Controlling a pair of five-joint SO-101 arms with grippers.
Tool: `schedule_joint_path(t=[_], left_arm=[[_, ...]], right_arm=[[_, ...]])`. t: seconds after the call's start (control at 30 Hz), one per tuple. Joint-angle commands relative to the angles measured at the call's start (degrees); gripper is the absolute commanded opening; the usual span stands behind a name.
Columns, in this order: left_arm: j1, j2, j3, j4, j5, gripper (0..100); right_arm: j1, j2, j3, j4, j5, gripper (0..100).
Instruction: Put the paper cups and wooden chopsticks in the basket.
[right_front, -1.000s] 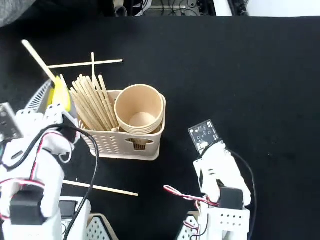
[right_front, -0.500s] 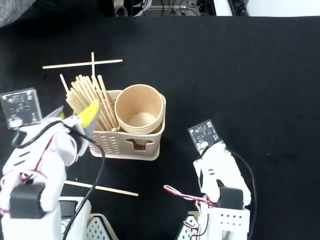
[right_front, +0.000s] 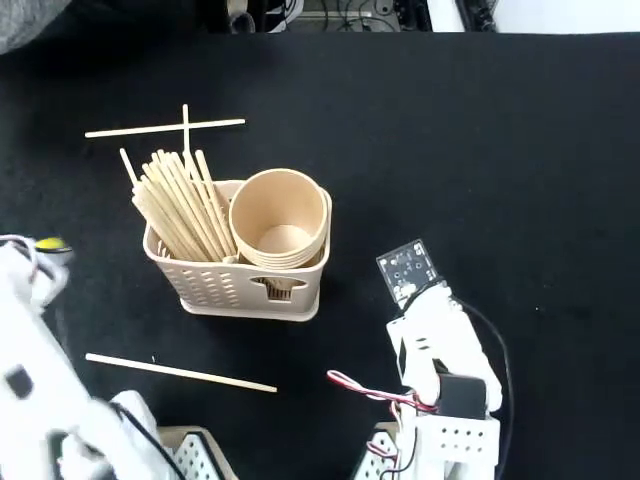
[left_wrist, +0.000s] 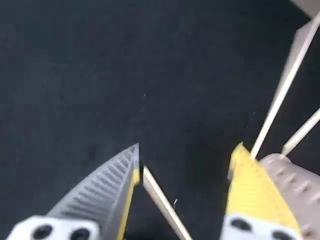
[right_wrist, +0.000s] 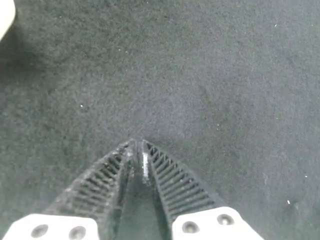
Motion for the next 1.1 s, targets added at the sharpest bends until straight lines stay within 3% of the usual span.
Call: schedule_joint_path(t=[0.0, 0.3, 0.57, 0.87, 0.93, 1.07], left_arm=[[-1.01, 7.03, 0.84, 2.02, 0.26, 28], [-1.36, 11.87, 10.42, -0.18, 0.35, 28], [-4.44, 11.25, 25.71, -15.74, -0.18, 28], [-4.53, 11.60, 29.67, -20.66, -0.09, 27], [-4.70, 11.25, 29.93, -20.66, -0.18, 24], [-4.79, 11.16, 28.35, -20.57, -2.29, 5]], right_arm=[[-0.35, -3.91, -0.13, 0.26, 0.44, 1.3], [-0.35, -3.91, -0.13, 0.26, 0.44, 1.3], [-0.35, -3.91, -0.13, 0.26, 0.44, 1.3], [-0.35, -3.91, -0.13, 0.26, 0.44, 1.3], [-0.35, -3.91, -0.13, 0.26, 0.44, 1.3], [-0.35, -3.91, -0.13, 0.26, 0.44, 1.3]])
